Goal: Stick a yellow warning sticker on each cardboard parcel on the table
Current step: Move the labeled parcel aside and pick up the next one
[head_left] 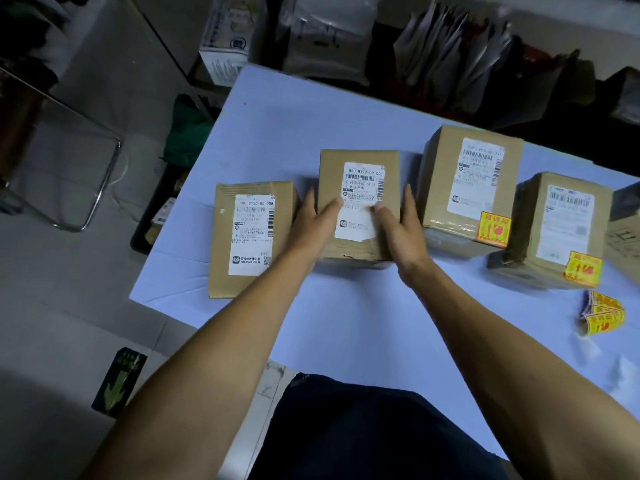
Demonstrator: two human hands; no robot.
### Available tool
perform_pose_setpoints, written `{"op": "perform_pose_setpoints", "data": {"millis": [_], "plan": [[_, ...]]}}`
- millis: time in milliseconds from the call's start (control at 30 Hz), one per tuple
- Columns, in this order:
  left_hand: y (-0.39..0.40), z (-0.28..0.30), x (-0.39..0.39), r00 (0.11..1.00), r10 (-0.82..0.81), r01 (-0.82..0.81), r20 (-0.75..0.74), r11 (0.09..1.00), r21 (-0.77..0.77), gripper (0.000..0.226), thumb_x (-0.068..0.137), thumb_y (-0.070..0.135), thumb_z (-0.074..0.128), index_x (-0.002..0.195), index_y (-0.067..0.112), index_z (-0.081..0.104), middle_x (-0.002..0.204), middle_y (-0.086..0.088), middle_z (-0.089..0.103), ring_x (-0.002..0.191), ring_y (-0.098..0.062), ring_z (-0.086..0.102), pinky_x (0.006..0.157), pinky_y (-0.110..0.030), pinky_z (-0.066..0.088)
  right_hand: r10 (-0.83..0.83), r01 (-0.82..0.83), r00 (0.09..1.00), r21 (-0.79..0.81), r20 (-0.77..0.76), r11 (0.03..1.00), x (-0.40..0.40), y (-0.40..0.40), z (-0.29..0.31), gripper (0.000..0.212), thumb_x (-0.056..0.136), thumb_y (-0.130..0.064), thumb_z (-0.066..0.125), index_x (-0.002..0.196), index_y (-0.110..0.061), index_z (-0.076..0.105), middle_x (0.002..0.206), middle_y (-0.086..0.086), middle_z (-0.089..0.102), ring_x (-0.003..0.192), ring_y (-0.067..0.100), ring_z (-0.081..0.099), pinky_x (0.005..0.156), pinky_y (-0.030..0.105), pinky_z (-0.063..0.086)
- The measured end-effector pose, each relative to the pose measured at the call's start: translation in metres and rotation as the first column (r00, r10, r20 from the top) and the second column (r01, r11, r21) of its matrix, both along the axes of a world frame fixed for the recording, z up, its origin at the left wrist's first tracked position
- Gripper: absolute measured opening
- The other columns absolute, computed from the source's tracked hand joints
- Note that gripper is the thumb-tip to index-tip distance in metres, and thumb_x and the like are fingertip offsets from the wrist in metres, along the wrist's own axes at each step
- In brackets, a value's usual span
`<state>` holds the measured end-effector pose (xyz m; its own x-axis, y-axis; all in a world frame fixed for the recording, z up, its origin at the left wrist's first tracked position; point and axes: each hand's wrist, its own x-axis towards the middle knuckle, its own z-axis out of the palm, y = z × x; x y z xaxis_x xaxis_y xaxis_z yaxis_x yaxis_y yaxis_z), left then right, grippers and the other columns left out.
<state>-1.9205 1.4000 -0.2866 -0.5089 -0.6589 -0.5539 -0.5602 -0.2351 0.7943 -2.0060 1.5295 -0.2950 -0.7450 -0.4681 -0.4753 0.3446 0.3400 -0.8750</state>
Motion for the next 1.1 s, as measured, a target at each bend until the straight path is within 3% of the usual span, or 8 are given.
{"op": "perform_pose_setpoints", "data": {"millis": [100, 233, 367, 433, 600, 767, 867, 1100], "plan": [[-0.004, -0.005, -0.006, 0.997, 0.044, -0.035, -0.057, 0.989, 0.147, 0.042, 0.081, 0.048, 0.064, 0.118, 0.028, 0.062, 0.113, 0.004, 0.073, 0.104, -0.015, 0.069, 0.099, -0.043, 0.053, -0.006, 0.021, 0.984, -0.08, 0.179, 0.997, -0.01, -0.001, -0.014, 0.076, 0.091, -0.034, 0.063, 0.156, -0.022, 0.026, 0.145, -0.009, 0.055, 0.128, 0.006, 0.055, 0.115, 0.036, 0.037], [-0.004, -0.008, -0.008, 0.993, 0.038, -0.016, -0.108, 0.979, 0.202, 0.048, 0.08, 0.048, 0.065, 0.123, 0.028, 0.062, 0.116, 0.005, 0.073, 0.107, -0.014, 0.069, 0.099, -0.042, 0.053, 0.032, 0.01, 0.962, -0.154, 0.27, 0.988, -0.013, 0.0, -0.02, 0.055, 0.091, -0.035, 0.06, 0.143, -0.021, 0.047, 0.133, -0.001, 0.066, 0.124, 0.018, 0.061, 0.113, 0.045, 0.04], [-0.002, -0.004, -0.006, 0.992, 0.061, -0.037, -0.106, 0.976, 0.215, 0.036, 0.09, 0.041, 0.065, 0.123, 0.027, 0.061, 0.117, 0.004, 0.072, 0.108, -0.015, 0.069, 0.101, -0.045, 0.051, 0.017, 0.03, 0.953, -0.152, 0.301, 0.988, -0.013, -0.002, -0.013, 0.078, 0.085, -0.042, 0.063, 0.153, -0.021, 0.032, 0.144, -0.003, 0.057, 0.13, 0.016, 0.055, 0.116, 0.044, 0.037], [0.0, 0.005, -0.002, 0.991, 0.071, -0.045, -0.116, 0.977, 0.21, 0.031, 0.093, 0.038, 0.064, 0.123, 0.028, 0.06, 0.117, 0.005, 0.072, 0.108, -0.014, 0.069, 0.102, -0.044, 0.051, 0.02, 0.026, 0.957, -0.156, 0.288, 0.987, -0.01, 0.0, -0.003, 0.079, 0.084, -0.043, 0.063, 0.153, -0.021, 0.032, 0.143, -0.003, 0.058, 0.129, 0.015, 0.056, 0.115, 0.043, 0.037], [0.019, 0.05, 0.014, 0.969, 0.072, -0.034, -0.236, 0.986, 0.164, 0.015, 0.095, 0.034, 0.063, 0.11, 0.034, 0.062, 0.112, 0.012, 0.074, 0.103, -0.009, 0.07, 0.095, -0.038, 0.055, 0.051, -0.002, 0.982, -0.262, 0.182, 0.965, 0.008, 0.02, 0.041, 0.037, 0.093, -0.034, 0.057, 0.13, -0.03, 0.055, 0.126, -0.008, 0.069, 0.119, 0.012, 0.064, 0.106, 0.039, 0.045], [0.067, 0.086, 0.036, 0.933, 0.027, 0.025, -0.359, 0.99, 0.141, 0.024, 0.088, 0.036, 0.064, 0.112, 0.033, 0.062, 0.112, 0.009, 0.075, 0.105, -0.013, 0.07, 0.09, -0.036, 0.056, 0.023, 0.023, 0.989, -0.297, 0.149, 0.954, 0.032, 0.071, 0.08, 0.038, 0.094, -0.039, 0.057, 0.131, -0.041, 0.052, 0.128, -0.01, 0.068, 0.118, 0.018, 0.065, 0.093, 0.052, 0.053], [0.104, 0.092, 0.045, 0.92, -0.033, 0.081, -0.391, 0.991, 0.106, 0.027, 0.086, 0.037, 0.064, 0.113, 0.033, 0.062, 0.109, 0.012, 0.075, 0.102, -0.009, 0.071, 0.083, -0.028, 0.057, -0.006, 0.052, 0.989, -0.315, 0.146, 0.948, 0.046, 0.113, 0.091, 0.042, 0.097, -0.039, 0.053, 0.139, -0.036, 0.049, 0.13, -0.005, 0.067, 0.118, 0.027, 0.065, 0.064, 0.038, 0.06], [0.19, 0.077, 0.046, 0.918, -0.166, 0.227, -0.36, 0.965, 0.135, 0.031, 0.088, 0.036, 0.064, 0.119, 0.034, 0.06, 0.108, 0.014, 0.075, 0.099, -0.006, 0.072, 0.073, -0.017, 0.055, -0.165, 0.202, 0.974, -0.265, 0.155, 0.943, 0.069, 0.213, 0.079, 0.045, 0.095, -0.04, 0.053, 0.14, -0.033, 0.049, 0.132, -0.003, 0.066, 0.118, 0.032, 0.064, 0.065, 0.036, 0.059]]}}
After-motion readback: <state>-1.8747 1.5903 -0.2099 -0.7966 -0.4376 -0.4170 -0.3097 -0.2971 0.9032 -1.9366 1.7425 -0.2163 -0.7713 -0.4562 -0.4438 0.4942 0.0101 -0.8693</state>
